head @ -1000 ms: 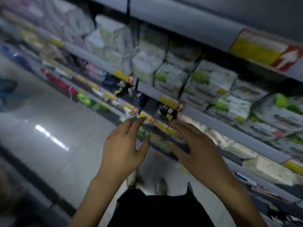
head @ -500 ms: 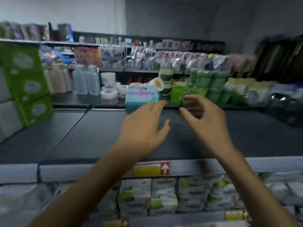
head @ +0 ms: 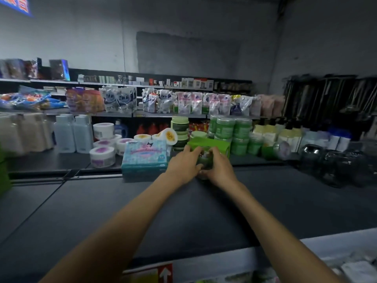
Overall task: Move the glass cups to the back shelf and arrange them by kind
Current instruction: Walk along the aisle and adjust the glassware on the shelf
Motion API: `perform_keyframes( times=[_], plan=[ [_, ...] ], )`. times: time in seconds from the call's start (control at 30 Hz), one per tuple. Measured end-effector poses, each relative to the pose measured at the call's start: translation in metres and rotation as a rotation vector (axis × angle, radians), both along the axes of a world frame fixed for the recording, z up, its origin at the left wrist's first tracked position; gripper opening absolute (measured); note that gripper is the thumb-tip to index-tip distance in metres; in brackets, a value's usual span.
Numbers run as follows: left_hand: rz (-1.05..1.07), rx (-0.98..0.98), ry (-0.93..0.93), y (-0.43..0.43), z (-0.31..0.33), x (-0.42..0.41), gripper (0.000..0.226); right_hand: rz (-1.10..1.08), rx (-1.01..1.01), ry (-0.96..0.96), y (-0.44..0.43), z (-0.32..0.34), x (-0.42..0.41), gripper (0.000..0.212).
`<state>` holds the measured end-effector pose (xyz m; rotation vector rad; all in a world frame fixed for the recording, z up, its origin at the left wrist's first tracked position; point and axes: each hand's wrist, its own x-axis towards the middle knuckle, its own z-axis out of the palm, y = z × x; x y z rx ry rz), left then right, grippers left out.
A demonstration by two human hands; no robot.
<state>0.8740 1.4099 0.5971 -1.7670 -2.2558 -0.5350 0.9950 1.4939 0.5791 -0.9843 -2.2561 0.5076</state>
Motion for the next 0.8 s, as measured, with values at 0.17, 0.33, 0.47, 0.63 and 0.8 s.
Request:
perform_keyframes(
  times=[0.17, 0.33, 0.47, 0.63, 0.8],
  plan=[
    [-0.080, 0.098, -0.150, -0.005, -0.002, 0.002, 0.039, 0.048, 0.033, 0.059, -0.015, 0.004, 0.015, 0.054],
    [-0.303, 0.308, -0.294, -0.040, 0.014, 0.019, 0.032, 0.076, 0.052, 0.243, -0.050, 0.019, 0.048, 0.056],
    [-0.519, 0.444, -0.641, -0.081, 0.026, 0.045, 0.053, 0.131, -0.040, 0.429, -0.088, 0.037, 0.092, 0.056],
    [-0.691, 0.223, -0.792, -0.108, 0.021, 0.067, 0.072, 0.180, -0.149, 0.561, -0.134, 0.048, 0.151, 0.062],
    [-0.787, 0.134, -0.886, -0.121, 0.015, 0.115, 0.063, 0.110, -0.175, 0.531, -0.173, 0.042, 0.207, 0.076]
  ],
)
